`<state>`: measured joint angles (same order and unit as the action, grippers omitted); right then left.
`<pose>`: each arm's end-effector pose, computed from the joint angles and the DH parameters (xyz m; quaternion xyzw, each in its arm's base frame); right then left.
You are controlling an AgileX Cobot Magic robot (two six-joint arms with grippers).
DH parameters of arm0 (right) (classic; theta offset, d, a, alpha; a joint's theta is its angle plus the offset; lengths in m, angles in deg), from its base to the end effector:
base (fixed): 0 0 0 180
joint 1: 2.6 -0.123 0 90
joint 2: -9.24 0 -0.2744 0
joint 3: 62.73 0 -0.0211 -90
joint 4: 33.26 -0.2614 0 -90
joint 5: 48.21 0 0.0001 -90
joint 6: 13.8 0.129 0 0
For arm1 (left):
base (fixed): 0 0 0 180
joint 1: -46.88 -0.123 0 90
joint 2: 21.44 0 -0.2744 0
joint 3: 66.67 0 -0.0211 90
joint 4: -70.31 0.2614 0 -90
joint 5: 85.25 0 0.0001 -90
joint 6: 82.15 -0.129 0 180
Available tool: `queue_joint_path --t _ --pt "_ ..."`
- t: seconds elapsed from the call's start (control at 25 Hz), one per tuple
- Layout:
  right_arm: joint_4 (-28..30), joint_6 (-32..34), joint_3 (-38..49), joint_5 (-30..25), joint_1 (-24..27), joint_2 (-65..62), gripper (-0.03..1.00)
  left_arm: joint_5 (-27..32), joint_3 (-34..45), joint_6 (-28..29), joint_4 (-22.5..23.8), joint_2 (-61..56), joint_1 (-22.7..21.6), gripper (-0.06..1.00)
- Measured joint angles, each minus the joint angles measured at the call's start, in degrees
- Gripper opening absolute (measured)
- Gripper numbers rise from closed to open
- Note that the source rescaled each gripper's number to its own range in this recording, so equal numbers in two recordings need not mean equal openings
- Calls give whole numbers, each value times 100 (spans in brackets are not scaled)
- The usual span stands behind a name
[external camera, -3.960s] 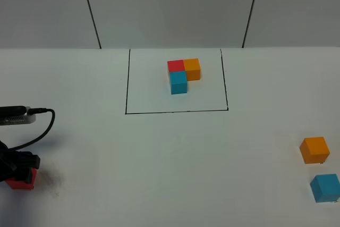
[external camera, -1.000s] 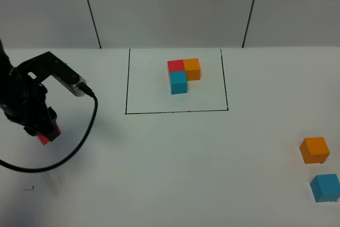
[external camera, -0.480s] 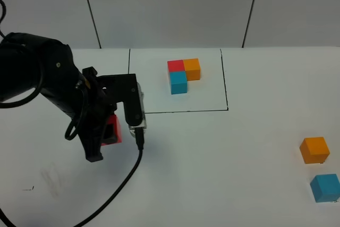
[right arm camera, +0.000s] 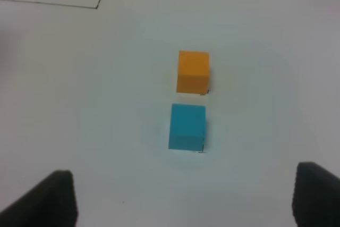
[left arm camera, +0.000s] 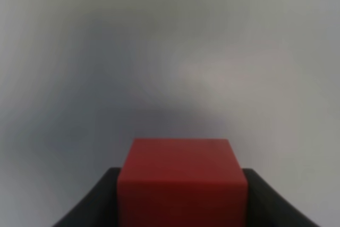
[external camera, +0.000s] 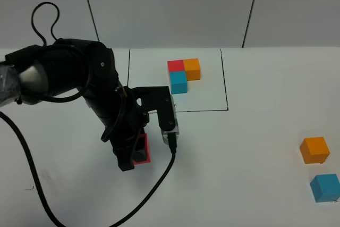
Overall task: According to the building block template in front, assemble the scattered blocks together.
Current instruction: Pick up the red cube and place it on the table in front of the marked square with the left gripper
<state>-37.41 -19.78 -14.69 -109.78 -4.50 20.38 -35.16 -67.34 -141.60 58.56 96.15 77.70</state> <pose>0.0548 0.0100 0.2623 -0.0604 0.8666 0.0186 0.4950 0.3328 -0.2220 0.1428 0.6608 0.7372 -0.0550 0.1302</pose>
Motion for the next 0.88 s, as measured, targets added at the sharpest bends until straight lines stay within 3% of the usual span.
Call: queue_joint_path --t 0.24,0.44,0.88 --pt "0 -5 0 0 0 0 73 -62 -329 19 565 244 522 0" --pt "0 -5 0 0 0 0 73 -84 -594 395 731 571 556 0" --pt "0 5 0 0 0 0 73 -390 -833 530 799 1107 561 0"
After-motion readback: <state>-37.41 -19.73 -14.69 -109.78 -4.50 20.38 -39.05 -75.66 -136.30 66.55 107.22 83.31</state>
